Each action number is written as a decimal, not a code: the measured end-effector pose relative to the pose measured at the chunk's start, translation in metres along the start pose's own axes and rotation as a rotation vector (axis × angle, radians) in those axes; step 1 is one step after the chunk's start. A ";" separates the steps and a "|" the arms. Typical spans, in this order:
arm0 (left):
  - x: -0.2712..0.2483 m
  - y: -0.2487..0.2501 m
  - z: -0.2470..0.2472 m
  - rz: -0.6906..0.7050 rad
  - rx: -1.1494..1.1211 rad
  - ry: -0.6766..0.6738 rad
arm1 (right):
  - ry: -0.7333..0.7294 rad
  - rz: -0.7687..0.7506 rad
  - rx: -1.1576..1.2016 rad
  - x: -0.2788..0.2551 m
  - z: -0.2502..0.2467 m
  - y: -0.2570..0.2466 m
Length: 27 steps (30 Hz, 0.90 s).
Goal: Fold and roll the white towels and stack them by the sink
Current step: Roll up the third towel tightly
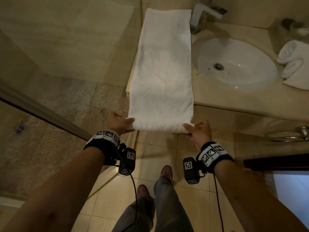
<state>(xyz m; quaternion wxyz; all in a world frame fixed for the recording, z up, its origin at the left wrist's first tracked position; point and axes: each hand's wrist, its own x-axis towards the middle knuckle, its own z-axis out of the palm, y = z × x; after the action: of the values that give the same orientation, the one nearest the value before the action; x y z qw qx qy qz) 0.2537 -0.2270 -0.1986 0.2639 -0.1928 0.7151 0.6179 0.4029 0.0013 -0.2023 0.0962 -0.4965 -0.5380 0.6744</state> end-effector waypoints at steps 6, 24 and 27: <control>0.003 0.005 0.004 0.040 0.030 -0.129 | -0.200 0.012 -0.010 0.002 0.001 -0.007; 0.024 0.018 0.000 -0.077 0.082 -0.127 | -0.161 0.013 -0.167 0.020 0.000 -0.020; 0.028 0.025 0.003 -0.064 0.117 -0.102 | -0.099 -0.062 -0.216 0.026 0.004 -0.022</control>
<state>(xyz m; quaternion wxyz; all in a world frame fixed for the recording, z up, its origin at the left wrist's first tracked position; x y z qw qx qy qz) 0.2173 -0.2182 -0.1970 0.3304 -0.1680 0.7291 0.5754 0.3780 0.0249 -0.1998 0.0364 -0.4530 -0.6266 0.6331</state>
